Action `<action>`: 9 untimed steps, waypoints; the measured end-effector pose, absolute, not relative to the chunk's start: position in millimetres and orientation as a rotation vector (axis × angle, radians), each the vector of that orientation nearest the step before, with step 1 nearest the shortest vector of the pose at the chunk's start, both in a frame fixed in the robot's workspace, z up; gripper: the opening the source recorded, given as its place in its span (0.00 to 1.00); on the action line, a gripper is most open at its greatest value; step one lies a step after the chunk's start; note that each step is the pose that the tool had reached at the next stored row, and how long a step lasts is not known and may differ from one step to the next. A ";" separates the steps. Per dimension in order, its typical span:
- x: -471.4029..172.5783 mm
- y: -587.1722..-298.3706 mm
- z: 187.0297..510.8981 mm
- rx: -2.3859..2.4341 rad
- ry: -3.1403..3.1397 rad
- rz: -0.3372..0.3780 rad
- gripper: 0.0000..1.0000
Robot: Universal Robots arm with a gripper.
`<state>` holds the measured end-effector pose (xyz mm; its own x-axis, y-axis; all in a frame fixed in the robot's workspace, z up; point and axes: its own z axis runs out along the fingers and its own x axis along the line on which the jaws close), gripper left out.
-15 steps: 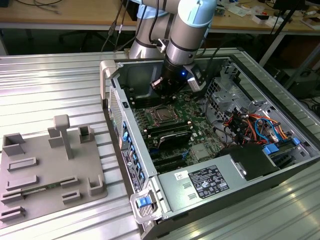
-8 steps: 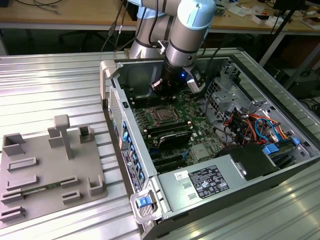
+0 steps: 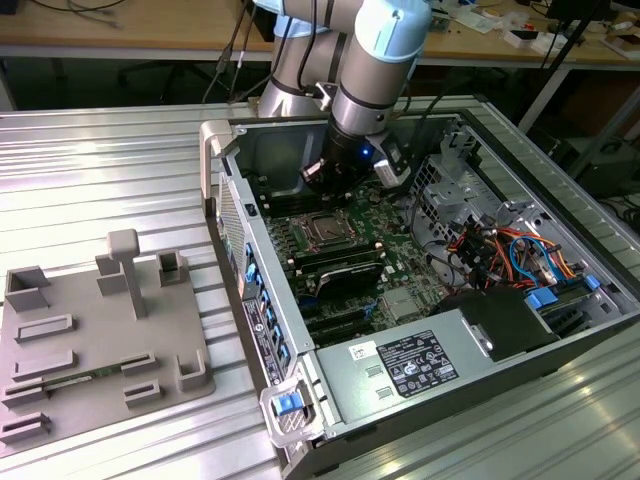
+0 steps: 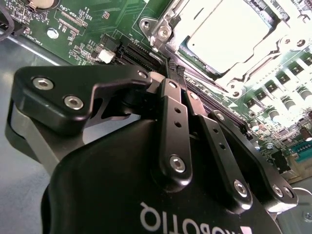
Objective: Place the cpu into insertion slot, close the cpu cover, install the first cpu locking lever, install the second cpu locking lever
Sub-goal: 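Install the first cpu locking lever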
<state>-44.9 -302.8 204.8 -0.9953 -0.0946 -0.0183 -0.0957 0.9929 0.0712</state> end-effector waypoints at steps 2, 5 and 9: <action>-44.9 -303.5 204.8 -0.149 3.121 0.113 0.11; -45.0 -305.7 204.9 -0.149 3.121 0.115 0.11; -44.9 -307.1 204.8 -0.149 3.121 0.116 0.11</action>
